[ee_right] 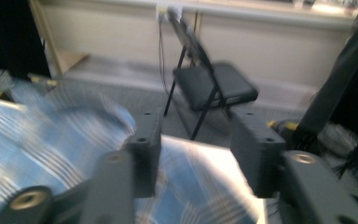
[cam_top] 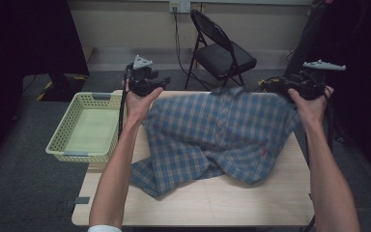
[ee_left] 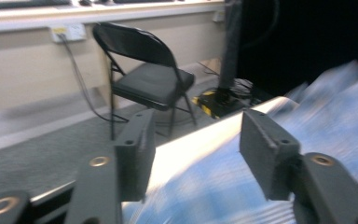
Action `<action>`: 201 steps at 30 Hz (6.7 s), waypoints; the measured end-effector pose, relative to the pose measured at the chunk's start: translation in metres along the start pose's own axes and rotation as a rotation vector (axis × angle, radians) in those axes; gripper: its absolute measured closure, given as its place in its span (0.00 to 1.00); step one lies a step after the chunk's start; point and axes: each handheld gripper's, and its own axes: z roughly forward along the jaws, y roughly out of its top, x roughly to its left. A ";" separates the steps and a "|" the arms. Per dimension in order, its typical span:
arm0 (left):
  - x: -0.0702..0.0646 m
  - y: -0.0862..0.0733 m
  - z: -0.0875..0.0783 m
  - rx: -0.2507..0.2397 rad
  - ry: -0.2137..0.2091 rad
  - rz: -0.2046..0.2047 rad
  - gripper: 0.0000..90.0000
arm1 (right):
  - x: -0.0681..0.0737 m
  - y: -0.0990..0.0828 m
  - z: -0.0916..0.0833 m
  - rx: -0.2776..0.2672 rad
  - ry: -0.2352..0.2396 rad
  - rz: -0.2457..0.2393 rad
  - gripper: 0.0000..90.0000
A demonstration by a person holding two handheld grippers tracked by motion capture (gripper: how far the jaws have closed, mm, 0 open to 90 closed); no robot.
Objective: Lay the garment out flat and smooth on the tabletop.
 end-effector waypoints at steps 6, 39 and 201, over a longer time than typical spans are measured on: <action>-0.012 -0.012 0.001 0.035 -0.048 0.035 0.46 | 0.014 -0.019 0.005 0.019 0.068 -0.024 0.58; -0.112 -0.177 -0.053 0.289 -0.327 0.164 0.35 | 0.123 -0.196 -0.072 0.124 0.405 -0.130 0.38; -0.139 -0.206 -0.083 0.356 -0.373 0.220 0.58 | 0.137 -0.273 -0.121 0.305 0.537 -0.241 0.58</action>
